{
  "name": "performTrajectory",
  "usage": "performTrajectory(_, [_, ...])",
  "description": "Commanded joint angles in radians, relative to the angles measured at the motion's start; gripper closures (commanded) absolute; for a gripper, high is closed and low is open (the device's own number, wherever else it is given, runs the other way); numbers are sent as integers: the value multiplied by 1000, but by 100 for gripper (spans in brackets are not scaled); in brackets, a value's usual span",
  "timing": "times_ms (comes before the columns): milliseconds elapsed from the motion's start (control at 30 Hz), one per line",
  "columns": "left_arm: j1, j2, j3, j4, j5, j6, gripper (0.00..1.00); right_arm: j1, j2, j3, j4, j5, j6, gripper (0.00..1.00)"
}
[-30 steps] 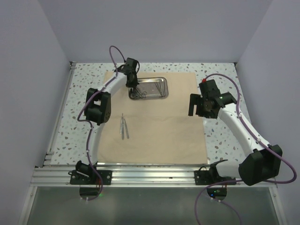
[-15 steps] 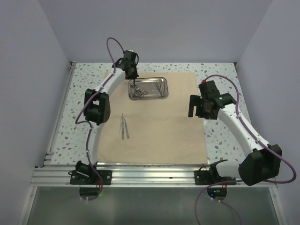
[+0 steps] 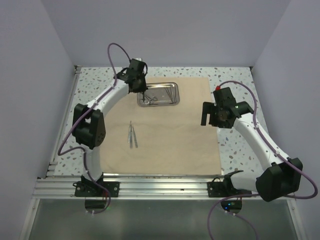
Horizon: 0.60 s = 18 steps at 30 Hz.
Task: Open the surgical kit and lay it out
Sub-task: Place the medical item in the surgical kit.
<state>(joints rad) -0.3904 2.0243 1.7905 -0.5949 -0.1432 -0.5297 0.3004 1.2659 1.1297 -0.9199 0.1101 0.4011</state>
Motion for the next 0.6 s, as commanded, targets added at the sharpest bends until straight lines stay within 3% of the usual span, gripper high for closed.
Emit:
performTrajectory(0, [-120,-182,-203,55,-1,-104,100,2,-48,24,0,-1,7,14])
performTrajectory(167, [-240,-317,-423,83,16,-286,100,0,-77,61,-52,32,59,14])
performTrajectory(367, [-385,-311,-462,55,-71,-358,100,2,-126,36,-65,33,99,13])
performTrajectory(567, [-442,-248,-525,53,-53,-406,100,2,-203,-65,-48,-10,120,13])
